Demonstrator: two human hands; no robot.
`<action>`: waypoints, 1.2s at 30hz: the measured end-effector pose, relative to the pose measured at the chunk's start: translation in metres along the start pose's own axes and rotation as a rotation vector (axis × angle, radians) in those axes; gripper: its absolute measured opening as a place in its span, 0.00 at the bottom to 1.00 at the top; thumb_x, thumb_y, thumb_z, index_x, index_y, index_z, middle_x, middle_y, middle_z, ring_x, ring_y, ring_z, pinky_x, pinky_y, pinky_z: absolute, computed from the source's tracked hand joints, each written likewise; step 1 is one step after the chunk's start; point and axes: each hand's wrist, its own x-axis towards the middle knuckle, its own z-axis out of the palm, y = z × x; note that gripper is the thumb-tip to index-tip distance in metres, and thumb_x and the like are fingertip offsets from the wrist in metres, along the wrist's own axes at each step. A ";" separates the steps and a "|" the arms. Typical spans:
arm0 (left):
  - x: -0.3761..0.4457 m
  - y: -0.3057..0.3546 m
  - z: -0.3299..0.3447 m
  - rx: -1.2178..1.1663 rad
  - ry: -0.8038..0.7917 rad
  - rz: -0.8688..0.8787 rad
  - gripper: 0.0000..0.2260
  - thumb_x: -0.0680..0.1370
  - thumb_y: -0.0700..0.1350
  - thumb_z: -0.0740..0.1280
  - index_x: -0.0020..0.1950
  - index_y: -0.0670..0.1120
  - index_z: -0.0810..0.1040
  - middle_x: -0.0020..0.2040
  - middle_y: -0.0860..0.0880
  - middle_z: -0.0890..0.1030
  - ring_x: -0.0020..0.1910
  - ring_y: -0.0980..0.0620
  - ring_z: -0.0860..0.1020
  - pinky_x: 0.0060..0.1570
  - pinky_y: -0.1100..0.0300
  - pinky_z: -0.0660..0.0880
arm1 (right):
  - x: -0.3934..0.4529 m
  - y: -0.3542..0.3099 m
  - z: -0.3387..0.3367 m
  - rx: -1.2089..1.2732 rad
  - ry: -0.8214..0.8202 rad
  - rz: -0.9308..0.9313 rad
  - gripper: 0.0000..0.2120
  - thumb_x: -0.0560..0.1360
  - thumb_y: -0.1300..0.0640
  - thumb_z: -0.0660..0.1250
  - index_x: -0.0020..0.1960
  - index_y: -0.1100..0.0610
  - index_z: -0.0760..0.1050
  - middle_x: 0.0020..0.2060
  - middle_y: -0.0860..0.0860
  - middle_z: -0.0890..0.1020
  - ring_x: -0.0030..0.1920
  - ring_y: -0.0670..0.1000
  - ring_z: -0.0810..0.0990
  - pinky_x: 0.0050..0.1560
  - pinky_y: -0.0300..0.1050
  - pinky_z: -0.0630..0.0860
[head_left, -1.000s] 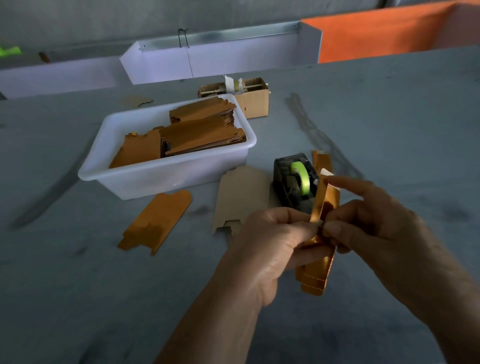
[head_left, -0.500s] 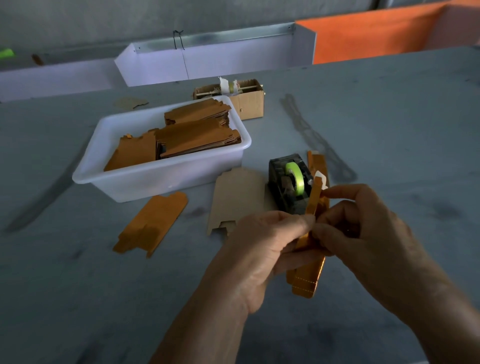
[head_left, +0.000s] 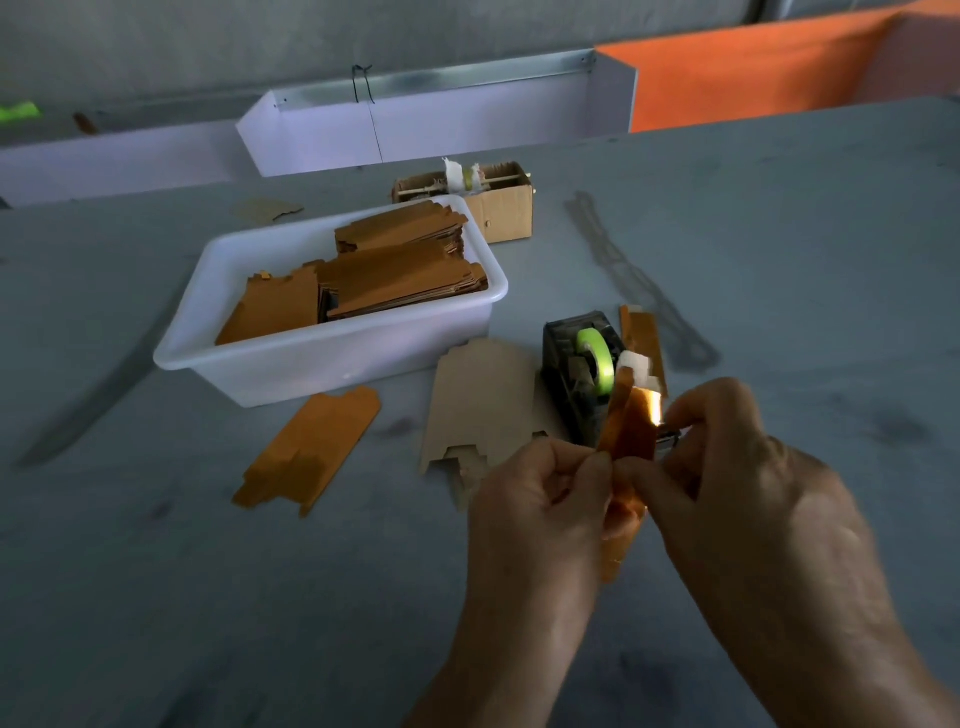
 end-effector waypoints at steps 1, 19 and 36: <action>-0.001 0.001 -0.002 0.005 0.009 0.016 0.09 0.78 0.41 0.67 0.38 0.47 0.81 0.34 0.49 0.84 0.34 0.53 0.84 0.37 0.57 0.82 | 0.002 0.002 -0.001 0.005 0.008 0.013 0.18 0.63 0.39 0.67 0.45 0.45 0.63 0.28 0.43 0.75 0.29 0.43 0.74 0.29 0.42 0.70; 0.010 0.009 -0.023 -0.328 -0.204 -0.398 0.14 0.75 0.41 0.70 0.59 0.40 0.74 0.41 0.43 0.85 0.35 0.46 0.84 0.29 0.60 0.78 | 0.017 0.015 0.007 0.743 -0.331 0.111 0.12 0.60 0.47 0.70 0.44 0.47 0.80 0.36 0.52 0.84 0.38 0.52 0.83 0.43 0.50 0.78; 0.102 -0.027 -0.063 0.723 0.238 -0.094 0.20 0.73 0.52 0.72 0.59 0.43 0.73 0.50 0.50 0.79 0.49 0.50 0.78 0.48 0.53 0.77 | 0.170 0.107 0.066 -0.028 -0.056 0.256 0.22 0.73 0.51 0.68 0.65 0.53 0.71 0.56 0.57 0.79 0.54 0.59 0.77 0.48 0.46 0.71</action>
